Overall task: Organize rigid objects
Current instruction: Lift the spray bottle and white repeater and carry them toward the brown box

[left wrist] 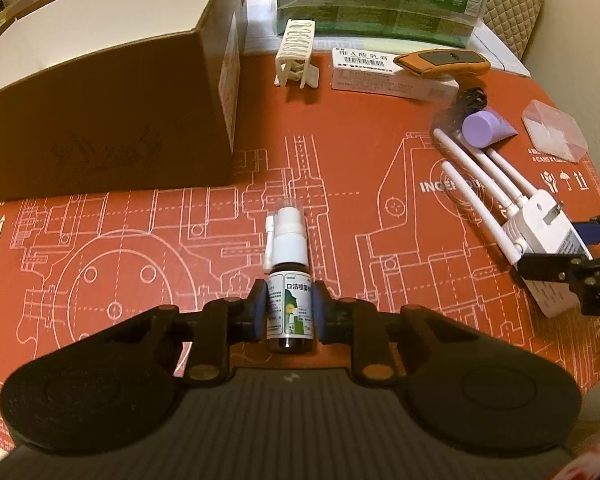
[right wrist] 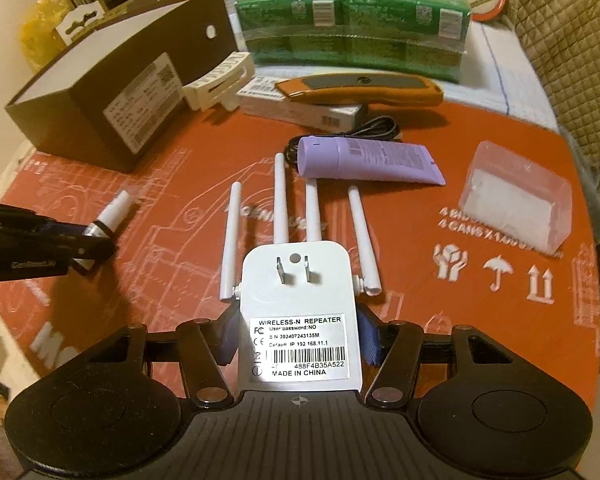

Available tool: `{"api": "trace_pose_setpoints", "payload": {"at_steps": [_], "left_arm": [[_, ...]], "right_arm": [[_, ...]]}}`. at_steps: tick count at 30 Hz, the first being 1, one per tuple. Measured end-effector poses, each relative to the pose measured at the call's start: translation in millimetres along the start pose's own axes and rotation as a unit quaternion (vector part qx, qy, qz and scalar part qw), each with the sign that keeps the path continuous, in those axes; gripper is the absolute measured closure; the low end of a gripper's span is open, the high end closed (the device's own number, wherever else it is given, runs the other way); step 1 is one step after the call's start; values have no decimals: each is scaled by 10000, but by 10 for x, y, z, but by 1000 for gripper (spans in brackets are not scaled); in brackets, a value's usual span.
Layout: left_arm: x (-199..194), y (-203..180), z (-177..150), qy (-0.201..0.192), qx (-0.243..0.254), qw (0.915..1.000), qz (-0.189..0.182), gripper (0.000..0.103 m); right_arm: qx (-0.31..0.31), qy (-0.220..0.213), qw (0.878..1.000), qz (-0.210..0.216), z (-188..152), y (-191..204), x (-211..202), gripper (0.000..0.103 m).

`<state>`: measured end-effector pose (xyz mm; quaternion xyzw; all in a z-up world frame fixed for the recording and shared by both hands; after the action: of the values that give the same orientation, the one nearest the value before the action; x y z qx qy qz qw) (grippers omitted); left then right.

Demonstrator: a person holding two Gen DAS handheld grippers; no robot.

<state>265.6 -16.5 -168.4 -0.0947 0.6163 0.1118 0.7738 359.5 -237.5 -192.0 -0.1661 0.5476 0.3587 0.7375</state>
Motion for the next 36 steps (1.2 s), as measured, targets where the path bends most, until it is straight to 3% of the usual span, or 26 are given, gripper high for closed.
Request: {"api": "trace_pose_setpoints", "payload": {"at_steps": [13,23,36], "left_arm": [[-206,129,-113,-169,-70,9998,-75,84],[-389,212,-185,-340,-67,9993,-120,84],[-122,354,-281,124,-196,9992,-337,83]], "right_arm": [[539,-147,9884,1413,-82,16,-315,49],[513,-371,9916,1127,-40,195,-471,49],[586,-391,9930,945,-47,332,-460,49]]}}
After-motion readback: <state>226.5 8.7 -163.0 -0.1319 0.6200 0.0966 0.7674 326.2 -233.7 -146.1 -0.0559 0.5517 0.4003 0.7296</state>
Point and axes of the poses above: each gripper's, at about its wrist camera, not at the fingertips, and x roughly the way its jaws point, y to its left, z to its top, the point moved 1 cm from there along x, roughly the way its jaws point, and after that the axes turned 13 degrees about y, right-handed, at the moved point
